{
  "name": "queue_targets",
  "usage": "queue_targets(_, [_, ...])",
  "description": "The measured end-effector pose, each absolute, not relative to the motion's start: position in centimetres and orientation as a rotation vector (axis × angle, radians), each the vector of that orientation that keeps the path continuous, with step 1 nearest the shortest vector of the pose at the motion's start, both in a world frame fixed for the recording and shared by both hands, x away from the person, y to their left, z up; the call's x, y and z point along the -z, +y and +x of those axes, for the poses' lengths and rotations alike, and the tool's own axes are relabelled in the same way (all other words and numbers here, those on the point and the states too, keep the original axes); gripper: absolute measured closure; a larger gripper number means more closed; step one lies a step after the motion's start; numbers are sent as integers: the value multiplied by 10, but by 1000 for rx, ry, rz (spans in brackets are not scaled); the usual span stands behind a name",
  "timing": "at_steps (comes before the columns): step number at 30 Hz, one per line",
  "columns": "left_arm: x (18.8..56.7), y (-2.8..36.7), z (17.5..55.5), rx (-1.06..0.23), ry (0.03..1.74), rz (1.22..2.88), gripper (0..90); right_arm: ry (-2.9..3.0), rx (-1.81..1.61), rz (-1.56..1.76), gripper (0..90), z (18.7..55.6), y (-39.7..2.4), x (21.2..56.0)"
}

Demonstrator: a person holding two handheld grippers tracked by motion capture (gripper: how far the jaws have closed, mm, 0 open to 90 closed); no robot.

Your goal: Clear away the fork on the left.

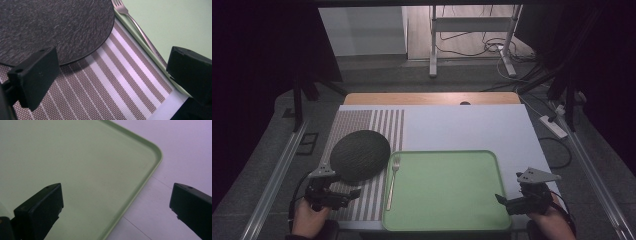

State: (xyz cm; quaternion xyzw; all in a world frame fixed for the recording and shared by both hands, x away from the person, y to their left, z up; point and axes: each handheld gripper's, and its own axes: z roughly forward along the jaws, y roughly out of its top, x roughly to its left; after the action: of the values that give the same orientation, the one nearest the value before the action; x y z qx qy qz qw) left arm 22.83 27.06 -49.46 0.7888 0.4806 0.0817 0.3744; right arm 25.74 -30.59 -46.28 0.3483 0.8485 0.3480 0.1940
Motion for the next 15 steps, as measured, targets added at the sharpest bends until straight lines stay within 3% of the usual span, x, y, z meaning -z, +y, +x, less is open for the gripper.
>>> queue_targets(15, [494,285,217,-220,1269,1987,0,2390,-973,960,0,257,-305,463])
